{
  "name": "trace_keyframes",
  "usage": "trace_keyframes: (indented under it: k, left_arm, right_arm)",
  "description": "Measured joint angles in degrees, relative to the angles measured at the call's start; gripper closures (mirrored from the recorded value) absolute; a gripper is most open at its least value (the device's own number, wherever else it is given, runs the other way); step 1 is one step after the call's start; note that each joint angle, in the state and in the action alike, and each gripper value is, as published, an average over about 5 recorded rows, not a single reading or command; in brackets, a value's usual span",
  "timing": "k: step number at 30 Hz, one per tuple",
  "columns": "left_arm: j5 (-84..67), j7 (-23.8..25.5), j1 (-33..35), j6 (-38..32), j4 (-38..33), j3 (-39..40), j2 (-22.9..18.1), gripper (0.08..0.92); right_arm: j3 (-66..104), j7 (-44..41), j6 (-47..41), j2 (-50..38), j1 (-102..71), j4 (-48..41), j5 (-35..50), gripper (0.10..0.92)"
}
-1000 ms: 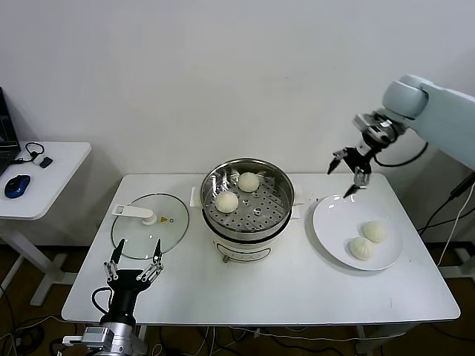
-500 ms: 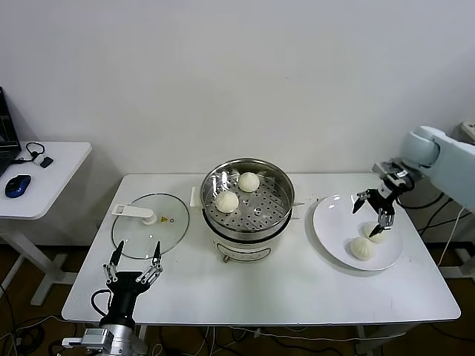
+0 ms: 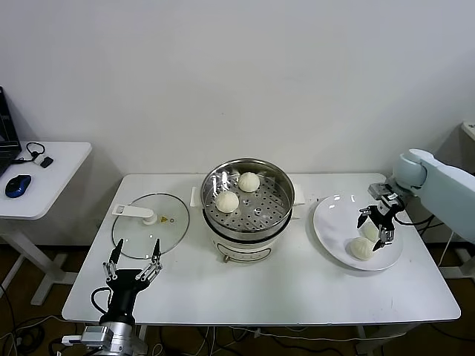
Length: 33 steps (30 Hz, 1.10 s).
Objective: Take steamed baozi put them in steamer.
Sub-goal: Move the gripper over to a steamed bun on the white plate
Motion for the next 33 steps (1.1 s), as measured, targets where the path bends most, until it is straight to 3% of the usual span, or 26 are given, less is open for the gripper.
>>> trace_keyframes:
  k: [33]
  left_arm:
    - [-0.7,-0.1,-0.5,0.1,1.1,0.2,-0.1,0.177]
  right_arm:
    - [7.3,1.5,0.4,3.7,-7.3,-3.5,-7.2,0.203]
